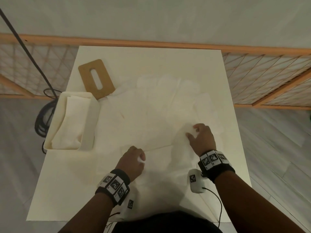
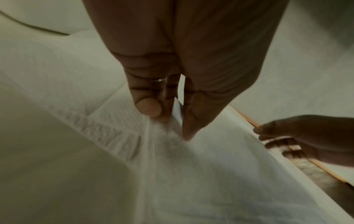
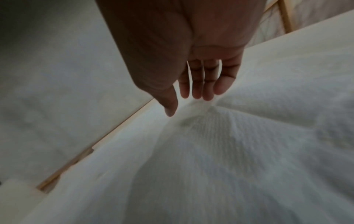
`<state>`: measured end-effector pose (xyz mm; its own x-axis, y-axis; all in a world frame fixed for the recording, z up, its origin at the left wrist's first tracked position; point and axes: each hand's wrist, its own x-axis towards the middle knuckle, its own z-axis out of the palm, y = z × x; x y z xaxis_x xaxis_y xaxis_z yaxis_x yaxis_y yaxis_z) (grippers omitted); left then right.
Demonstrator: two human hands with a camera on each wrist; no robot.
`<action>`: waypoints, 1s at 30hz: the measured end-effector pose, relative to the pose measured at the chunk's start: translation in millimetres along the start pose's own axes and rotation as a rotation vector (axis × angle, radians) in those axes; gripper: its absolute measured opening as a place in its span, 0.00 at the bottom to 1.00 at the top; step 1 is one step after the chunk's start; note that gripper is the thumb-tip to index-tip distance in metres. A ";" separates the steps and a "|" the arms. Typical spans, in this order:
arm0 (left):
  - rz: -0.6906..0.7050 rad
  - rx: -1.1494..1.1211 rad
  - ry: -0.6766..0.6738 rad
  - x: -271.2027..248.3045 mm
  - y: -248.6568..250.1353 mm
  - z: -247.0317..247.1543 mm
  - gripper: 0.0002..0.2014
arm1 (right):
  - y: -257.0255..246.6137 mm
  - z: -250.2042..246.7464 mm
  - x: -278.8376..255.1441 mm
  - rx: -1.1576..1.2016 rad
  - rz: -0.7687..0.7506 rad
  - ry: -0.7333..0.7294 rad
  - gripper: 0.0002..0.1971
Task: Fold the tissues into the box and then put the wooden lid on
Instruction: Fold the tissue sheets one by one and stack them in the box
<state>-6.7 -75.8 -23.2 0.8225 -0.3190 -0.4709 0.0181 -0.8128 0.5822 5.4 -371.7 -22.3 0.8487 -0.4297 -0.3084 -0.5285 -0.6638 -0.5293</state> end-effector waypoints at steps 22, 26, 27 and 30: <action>-0.096 -0.592 -0.086 44.8 87.5 -28.5 0.21 | 1.8 -51.9 -3.3 -0.086 -0.262 0.204 0.13; -0.295 -1.077 -0.279 53.6 106.0 -24.9 0.39 | -3.7 -50.9 -10.3 -0.002 -0.554 0.263 0.12; -0.326 -1.152 -0.315 56.7 108.4 -24.5 0.43 | -7.3 -50.2 -15.3 0.003 -0.624 0.259 0.12; -0.355 -1.317 -0.339 65.3 111.0 -28.0 0.52 | -16.0 -43.8 -31.3 0.002 -0.798 0.147 0.18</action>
<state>65.0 -173.2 29.2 0.4898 -0.4497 -0.7469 0.8607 0.1128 0.4964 -13.7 -374.4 30.4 0.9582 0.0964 0.2695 0.2348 -0.8034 -0.5472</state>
